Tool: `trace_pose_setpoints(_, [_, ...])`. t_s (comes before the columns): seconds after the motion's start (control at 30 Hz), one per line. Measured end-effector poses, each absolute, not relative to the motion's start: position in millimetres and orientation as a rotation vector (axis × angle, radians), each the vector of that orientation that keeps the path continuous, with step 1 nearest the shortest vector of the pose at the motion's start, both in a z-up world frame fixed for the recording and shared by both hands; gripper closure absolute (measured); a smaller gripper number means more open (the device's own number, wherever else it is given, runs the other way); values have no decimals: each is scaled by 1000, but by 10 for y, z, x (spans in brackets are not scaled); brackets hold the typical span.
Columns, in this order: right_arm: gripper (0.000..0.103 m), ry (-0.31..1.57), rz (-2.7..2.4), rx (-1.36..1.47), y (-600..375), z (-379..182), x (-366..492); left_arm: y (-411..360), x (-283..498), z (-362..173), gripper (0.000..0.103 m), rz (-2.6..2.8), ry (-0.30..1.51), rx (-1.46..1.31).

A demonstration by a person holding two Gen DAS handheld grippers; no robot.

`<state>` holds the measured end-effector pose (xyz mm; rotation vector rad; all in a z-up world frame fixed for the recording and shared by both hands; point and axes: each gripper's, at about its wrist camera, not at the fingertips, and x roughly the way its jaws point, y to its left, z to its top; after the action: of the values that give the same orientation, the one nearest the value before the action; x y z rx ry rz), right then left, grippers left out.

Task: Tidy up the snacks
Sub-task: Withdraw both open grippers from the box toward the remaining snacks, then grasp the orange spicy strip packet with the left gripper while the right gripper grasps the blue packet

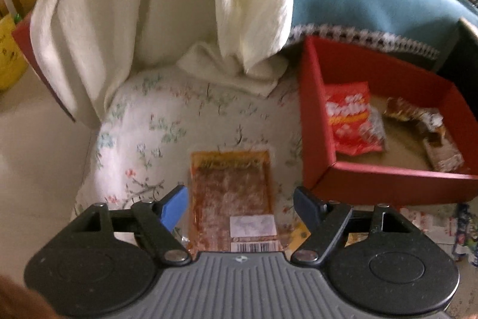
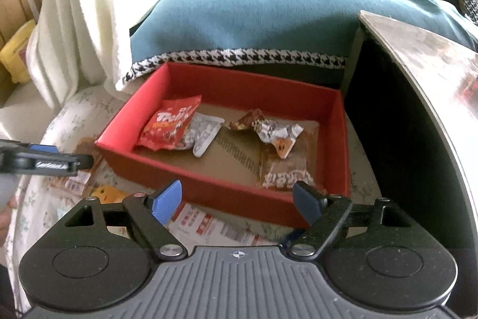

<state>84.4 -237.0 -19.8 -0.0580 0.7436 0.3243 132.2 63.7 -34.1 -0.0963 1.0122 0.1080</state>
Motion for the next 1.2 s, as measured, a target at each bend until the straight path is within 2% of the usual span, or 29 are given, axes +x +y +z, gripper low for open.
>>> trace_pose_setpoints(0.33, [16,797,291,-59,-2547,-377,838,634,1525,-637,31,176,1066,-80])
trace_pose_setpoints(0.73, [15,835,271,-30,-2881,-453,850,660,1506,-582,31,175,1056,-112])
trace_pose_setpoints(1.2, [13,1011,166,84,-2943,-1052,1143,568,1531,-679,30,209,1055,-34])
